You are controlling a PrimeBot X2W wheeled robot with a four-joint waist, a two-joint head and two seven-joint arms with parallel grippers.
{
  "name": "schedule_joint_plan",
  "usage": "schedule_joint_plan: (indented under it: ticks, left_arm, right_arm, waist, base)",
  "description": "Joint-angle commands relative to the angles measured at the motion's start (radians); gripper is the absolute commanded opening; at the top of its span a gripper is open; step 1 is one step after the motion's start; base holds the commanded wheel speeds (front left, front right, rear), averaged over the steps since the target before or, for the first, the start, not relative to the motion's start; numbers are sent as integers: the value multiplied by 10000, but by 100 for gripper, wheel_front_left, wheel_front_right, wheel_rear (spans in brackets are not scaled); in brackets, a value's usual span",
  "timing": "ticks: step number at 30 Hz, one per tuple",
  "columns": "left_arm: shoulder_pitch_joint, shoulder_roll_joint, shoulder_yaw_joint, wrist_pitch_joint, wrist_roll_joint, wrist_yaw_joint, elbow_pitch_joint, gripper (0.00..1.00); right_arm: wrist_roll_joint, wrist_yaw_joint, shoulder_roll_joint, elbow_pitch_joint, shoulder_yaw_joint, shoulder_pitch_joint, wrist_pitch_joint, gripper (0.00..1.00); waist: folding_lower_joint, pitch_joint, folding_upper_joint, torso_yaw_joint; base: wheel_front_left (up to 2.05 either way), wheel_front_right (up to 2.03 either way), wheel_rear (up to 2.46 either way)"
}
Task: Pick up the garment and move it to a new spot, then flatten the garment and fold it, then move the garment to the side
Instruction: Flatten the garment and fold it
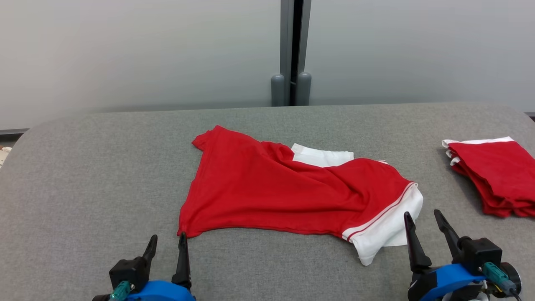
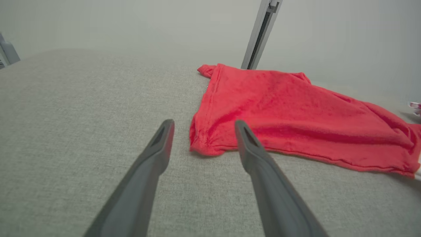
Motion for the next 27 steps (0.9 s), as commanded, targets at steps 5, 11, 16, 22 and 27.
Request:
schedule_joint_plan:
  ticks: [5,11,16,22,27]
  left_arm:
    - [-627,224,232,1199,-303,302,621,100]
    - [-1205,254,517,1923,-660,454,1266,100]
    - [-1647,237,729,2262,-1040,406,1797,100]
    - [-1863,114,672,2413,-1378,59,2124,0]
    - [-1997,119,597,2159,-1415,-40,2000,0]
  right_arm:
    - [-69,1,-5,72,117,-228,107,100]
    - [-120,1,-5,27,155,-254,307,100]
    - [-168,1,-3,65,133,-285,460,100]
    - [-157,1,-5,229,124,-322,957,100]
    - [-8,1,-3,499,-59,-437,1428,100]
  waist:
    - [1,440,-1,-348]
    - [1,835,-1,-712]
    - [1,1104,-1,-967]
    - [1,1208,-1,-1026]
    - [1,1234,-1,-906]
  base:
    - [0,0,0]
    - [0,0,0]
    - [0,0,0]
    - [0,0,0]
    - [0,0,0]
